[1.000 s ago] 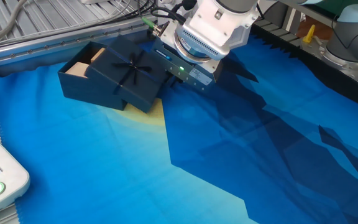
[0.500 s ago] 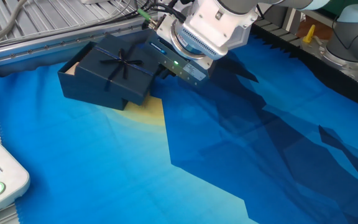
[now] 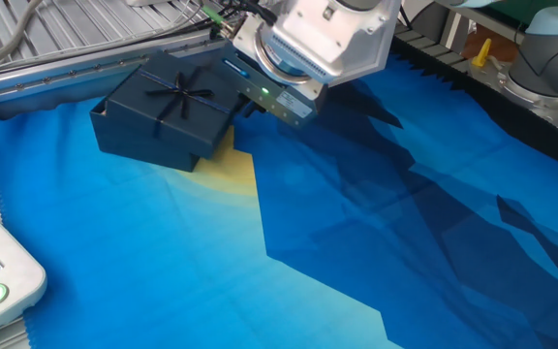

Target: Slide the outer casing onto the gift box

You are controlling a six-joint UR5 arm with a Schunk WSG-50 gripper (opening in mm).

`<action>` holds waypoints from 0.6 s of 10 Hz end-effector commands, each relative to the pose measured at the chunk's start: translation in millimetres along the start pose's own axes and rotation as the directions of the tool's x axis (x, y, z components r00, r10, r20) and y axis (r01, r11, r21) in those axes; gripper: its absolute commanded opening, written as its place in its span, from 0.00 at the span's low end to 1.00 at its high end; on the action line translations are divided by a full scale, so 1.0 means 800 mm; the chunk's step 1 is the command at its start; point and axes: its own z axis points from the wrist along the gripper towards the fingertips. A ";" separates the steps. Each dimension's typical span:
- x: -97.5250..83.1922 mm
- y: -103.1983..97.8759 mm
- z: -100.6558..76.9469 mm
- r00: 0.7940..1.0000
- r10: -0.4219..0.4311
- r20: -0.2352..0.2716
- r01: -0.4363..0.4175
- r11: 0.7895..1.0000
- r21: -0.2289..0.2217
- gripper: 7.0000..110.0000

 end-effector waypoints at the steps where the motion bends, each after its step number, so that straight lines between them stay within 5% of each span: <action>1: 0.000 -0.012 0.002 1.000 -0.001 0.018 0.001 1.000 -0.021 0.00; 6: -0.010 -0.014 0.001 0.997 0.008 0.072 -0.004 0.998 -0.057 0.00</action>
